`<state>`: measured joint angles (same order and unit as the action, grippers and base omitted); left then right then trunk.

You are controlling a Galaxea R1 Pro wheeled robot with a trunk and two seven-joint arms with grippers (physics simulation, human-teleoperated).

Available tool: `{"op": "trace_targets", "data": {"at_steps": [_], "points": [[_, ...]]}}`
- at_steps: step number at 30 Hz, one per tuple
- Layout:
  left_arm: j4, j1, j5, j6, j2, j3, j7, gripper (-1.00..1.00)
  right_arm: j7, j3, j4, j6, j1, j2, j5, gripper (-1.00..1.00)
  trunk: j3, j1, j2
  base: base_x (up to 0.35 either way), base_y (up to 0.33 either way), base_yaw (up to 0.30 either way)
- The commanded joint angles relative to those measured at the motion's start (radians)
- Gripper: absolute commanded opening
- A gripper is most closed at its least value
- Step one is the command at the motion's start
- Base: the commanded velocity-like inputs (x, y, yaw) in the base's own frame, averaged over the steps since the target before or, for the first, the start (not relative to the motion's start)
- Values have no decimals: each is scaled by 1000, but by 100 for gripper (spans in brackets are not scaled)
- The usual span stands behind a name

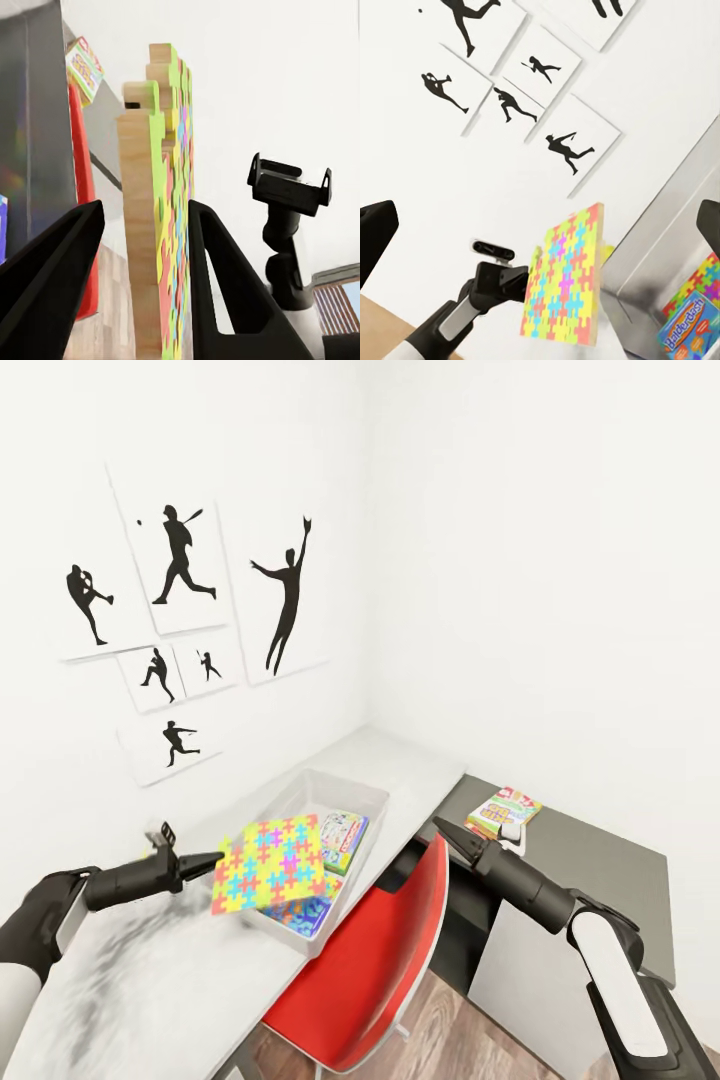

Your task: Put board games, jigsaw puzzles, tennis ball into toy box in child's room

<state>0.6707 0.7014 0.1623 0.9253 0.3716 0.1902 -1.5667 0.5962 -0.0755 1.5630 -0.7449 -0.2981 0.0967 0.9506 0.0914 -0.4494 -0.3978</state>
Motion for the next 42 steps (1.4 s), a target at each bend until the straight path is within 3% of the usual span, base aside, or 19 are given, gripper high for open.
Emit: {"op": "trace_targets", "data": {"at_steps": [1, 3, 5, 7, 9, 14, 20, 26, 42], "points": [[21, 1, -4, 13, -1, 0, -4, -100, 1, -1, 0, -7, -1, 0, 4, 100, 2, -1, -2, 0, 0, -4], [46, 2, -18, 17, -4, 1, -4, -100, 1, -1, 0, -7, -1, 0, 4, 100, 2, -1, -2, 0, 0, -3], [75, 8, -59, 23, -8, 2, -4, -100, 1, -1, 0, -7, -1, 0, 4, 100, 2, -1, -2, 0, 0, -1], [93, 49, -104, 25, -12, 3, 51, -100, 1, -1, 0, -7, -1, 0, 4, 100, 2, -1, -2, 0, 0, 0], [99, 82, -125, 25, -20, 3, 94, -100, 1, -1, 0, -6, -1, 0, 3, 100, 2, -1, -2, 0, 0, 0], [103, 116, -146, 19, -91, -10, 247, -100, 1, -2, -1, -5, -1, 0, 2, 100, 2, -1, -2, 0, 0, 0], [112, 119, -145, 23, -95, 1, 234, -100, -1, -2, -1, -5, -1, -15, -1, 100, 2, -1, -2, 0, 0, 0], [112, 119, -143, 23, -87, -1, 230, -100, -2, -1, -1, -5, -1, -2, 0, 100, 2, -1, -2, 0, 0, 0], [113, 119, -153, 20, -86, -13, 234, -100, -3, -1, -1, -5, -1, 0, -1, 100, 2, -1, -2, 0, 0, 0]]}}
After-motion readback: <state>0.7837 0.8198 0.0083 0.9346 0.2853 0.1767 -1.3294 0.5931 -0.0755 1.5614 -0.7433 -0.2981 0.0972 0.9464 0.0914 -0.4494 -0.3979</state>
